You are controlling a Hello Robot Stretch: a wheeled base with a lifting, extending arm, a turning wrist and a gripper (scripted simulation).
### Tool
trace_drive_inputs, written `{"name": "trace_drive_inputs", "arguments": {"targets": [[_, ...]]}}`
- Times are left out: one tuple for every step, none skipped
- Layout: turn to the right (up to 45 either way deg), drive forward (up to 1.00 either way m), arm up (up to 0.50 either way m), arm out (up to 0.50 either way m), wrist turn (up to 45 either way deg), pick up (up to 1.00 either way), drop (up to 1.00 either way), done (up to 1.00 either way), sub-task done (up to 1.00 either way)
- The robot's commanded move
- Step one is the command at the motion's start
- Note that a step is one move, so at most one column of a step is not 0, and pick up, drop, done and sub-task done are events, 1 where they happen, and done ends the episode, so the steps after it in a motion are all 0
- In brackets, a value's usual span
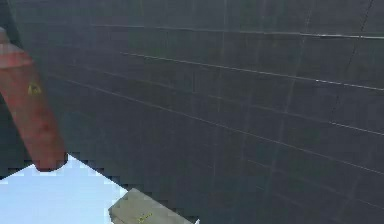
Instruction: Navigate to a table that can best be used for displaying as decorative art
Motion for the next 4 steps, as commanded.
{"name": "trace_drive_inputs", "arguments": {"targets": [[-45.0,0.0,0.0,0.0,0.0,0.0,0.0,0.0,0.0],[-21.0,0.0,0.0,0.0,0.0,0.0,0.0,0.0,0.0],[0.0,0.3,0.0,0.0,0.0,0.0,0.0,0.0,0.0],[-21.0,0.0,0.0,0.0,0.0,0.0,0.0,0.0,0.0]]}}
